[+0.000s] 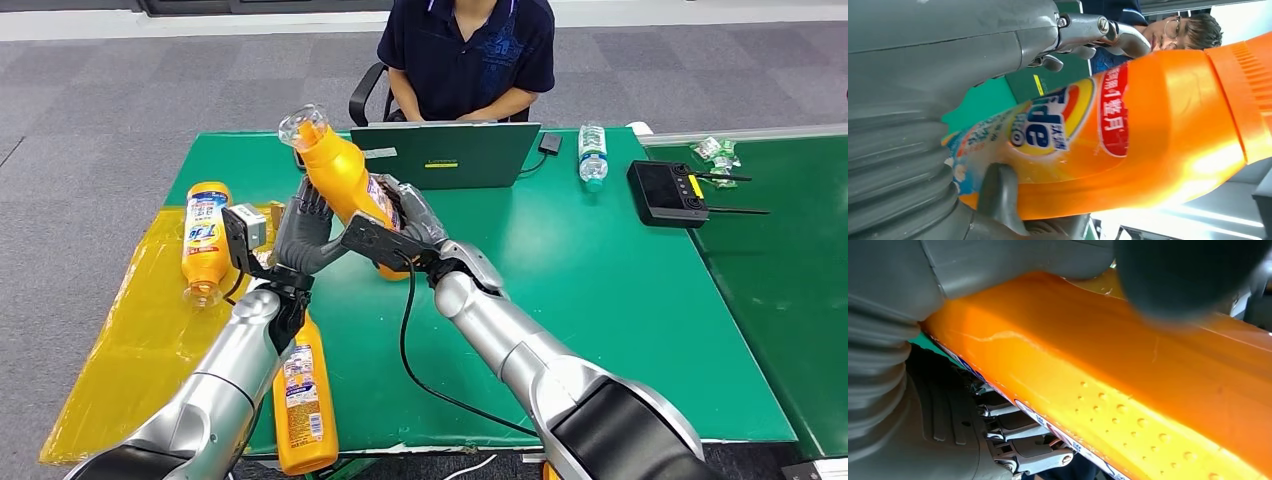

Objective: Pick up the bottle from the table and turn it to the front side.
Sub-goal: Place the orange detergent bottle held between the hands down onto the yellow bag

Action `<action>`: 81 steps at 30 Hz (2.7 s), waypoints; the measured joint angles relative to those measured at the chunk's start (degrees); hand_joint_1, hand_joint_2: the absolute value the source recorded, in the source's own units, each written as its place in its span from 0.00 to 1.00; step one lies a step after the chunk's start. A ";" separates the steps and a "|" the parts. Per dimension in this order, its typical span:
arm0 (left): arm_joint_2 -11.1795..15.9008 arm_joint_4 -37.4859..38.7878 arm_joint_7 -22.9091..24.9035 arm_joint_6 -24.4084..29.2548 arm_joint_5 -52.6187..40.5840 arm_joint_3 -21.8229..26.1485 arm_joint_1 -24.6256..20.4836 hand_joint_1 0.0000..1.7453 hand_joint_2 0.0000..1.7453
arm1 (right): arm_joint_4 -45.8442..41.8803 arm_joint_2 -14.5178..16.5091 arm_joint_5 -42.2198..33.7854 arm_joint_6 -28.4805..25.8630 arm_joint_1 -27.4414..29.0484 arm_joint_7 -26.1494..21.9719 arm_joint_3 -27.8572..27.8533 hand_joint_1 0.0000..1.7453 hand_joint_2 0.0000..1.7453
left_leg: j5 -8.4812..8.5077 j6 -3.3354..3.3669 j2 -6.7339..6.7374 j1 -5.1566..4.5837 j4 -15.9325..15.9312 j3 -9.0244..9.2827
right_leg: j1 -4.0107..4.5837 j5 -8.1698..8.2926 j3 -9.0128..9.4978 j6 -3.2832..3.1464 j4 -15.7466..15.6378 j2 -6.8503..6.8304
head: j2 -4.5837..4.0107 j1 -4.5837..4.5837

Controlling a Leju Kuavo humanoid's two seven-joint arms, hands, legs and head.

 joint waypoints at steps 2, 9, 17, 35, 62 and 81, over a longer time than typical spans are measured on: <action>-0.23 0.30 0.14 -0.20 0.77 0.00 -0.32 0.00 1.00 | 0.06 0.15 0.21 0.22 -0.13 -0.09 0.03 1.00 1.00 | 0.00 0.00 0.00 0.00 0.00 -0.01 | 0.00 0.00 0.00 0.00 0.00 0.00 | 0.00 0.00; -0.70 0.63 0.78 -0.03 2.43 0.00 -2.12 0.00 1.00 | 1.03 1.30 0.20 0.77 -0.15 -0.90 0.49 1.00 1.00 | 0.00 0.00 0.00 0.00 0.00 -0.01 | 0.00 0.00 -0.01 0.00 0.00 0.00 | 0.00 0.00; -1.51 0.88 2.04 -5.48 6.99 0.21 -3.99 0.00 1.00 | 2.45 2.16 -0.90 2.64 0.16 -0.71 1.03 1.00 1.00 | 0.03 -0.04 0.01 0.00 0.01 -0.01 | 0.00 0.01 -0.03 -0.01 0.00 0.01 | 0.00 0.01; -3.05 0.75 3.89 -7.29 10.45 0.24 -5.59 1.00 1.00 | 4.51 2.36 -1.66 3.61 0.16 0.03 1.03 1.00 1.00 | 0.03 -0.04 0.02 0.00 0.03 -0.01 | 0.00 0.03 -0.05 -0.04 0.03 0.05 | 0.00 0.01; -2.66 3.21 4.98 -6.32 10.86 0.13 -6.86 1.00 1.00 | 4.75 2.35 -1.39 2.59 3.08 -0.86 1.33 1.00 1.00 | 0.03 -0.05 0.03 0.00 0.03 -0.04 | 0.01 0.04 -0.07 -0.05 0.05 0.04 | 0.00 0.00; -1.89 4.26 4.56 -2.93 9.09 0.04 -6.66 0.00 1.00 | 4.75 2.34 -0.80 2.33 2.64 -0.32 1.36 1.00 1.00 | 0.04 -0.05 0.03 0.00 0.03 -0.04 | 0.01 0.04 -0.08 -0.05 0.06 0.05 | 0.00 0.00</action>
